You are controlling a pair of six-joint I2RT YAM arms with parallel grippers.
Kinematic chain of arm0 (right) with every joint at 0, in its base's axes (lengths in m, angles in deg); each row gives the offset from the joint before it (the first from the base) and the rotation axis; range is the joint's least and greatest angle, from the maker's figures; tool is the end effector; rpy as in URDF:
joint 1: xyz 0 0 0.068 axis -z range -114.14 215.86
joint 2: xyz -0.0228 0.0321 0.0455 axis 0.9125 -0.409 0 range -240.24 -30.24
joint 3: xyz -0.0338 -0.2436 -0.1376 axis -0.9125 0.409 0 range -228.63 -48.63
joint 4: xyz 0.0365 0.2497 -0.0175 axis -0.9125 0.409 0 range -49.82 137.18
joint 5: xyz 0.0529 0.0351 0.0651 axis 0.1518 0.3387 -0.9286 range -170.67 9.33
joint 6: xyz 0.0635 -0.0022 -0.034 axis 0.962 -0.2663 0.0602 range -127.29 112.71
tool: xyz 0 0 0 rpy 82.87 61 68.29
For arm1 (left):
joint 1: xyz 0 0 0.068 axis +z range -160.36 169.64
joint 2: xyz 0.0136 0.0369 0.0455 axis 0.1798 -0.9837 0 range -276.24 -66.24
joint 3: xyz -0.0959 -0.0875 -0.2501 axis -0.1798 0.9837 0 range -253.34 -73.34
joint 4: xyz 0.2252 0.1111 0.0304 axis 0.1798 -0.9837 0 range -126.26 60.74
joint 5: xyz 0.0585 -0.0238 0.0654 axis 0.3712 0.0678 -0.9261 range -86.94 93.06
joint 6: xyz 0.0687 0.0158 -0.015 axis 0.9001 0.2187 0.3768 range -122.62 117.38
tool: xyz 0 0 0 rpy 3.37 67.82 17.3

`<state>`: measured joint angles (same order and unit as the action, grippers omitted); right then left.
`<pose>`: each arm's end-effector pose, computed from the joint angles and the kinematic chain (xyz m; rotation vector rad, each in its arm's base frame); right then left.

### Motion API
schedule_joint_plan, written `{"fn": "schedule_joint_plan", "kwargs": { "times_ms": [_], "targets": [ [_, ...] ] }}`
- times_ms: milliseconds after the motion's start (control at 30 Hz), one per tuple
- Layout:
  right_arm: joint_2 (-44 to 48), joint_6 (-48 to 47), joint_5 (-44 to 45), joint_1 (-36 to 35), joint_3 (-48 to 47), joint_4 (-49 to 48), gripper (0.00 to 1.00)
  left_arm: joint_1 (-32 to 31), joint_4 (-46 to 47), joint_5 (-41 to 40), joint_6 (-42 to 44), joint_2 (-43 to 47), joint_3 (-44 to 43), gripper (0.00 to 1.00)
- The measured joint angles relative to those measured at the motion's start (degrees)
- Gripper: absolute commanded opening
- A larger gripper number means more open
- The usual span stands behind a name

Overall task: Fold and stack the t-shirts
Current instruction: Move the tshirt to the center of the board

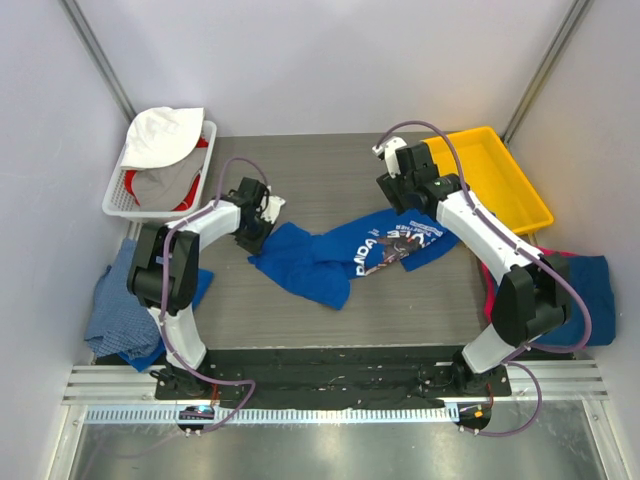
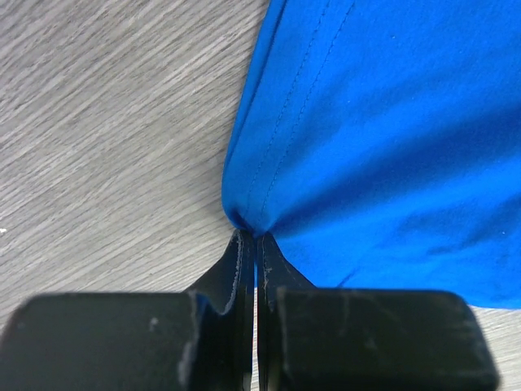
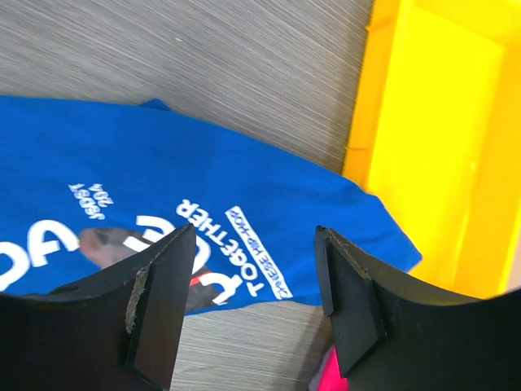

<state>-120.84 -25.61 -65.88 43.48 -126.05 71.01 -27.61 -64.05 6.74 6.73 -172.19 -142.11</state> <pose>0.3396 0.1234 0.3000 -0.6866 2.2185 -0.2660 0.3433 -0.1107 0.1545 0.6649 2.7502 -0.1217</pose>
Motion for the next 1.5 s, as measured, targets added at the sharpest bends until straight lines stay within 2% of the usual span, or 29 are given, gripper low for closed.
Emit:
{"fn": "schedule_joint_plan", "kwargs": {
  "times_ms": [267,467,667,1000,1333,1500],
  "targets": [
    [0.0,-1.18,5.03,1.9,0.52,0.0,0.66,1.01,-3.32,-7.48,0.42,-0.2,-2.27,0.0],
    [-0.02,-1.2,6.49,2.14,0.5,0.02,0.66,5.95,-4.76,-13.86,1.84,-0.17,-11.21,0.0],
    [-0.04,-1.05,7.17,2.16,0.5,0.02,0.66,7.91,-4.52,-19.96,3.87,-0.11,-16.72,0.0],
    [-0.46,-1.18,9.68,2.91,0.57,-0.17,0.71,7.96,-4.76,-23.76,6.34,0.33,-16.41,0.0],
    [-5.05,-1.55,10.84,9.33,1.68,-1.88,0.7,9.57,-3.98,-28.13,9.77,5.25,-9.11,0.0],
    [-6.75,-1.66,10.27,9.86,1.73,-2.14,0.7,10.12,-3.72,-30.03,11.1,5.51,-7.39,0.0]
  ]
}}
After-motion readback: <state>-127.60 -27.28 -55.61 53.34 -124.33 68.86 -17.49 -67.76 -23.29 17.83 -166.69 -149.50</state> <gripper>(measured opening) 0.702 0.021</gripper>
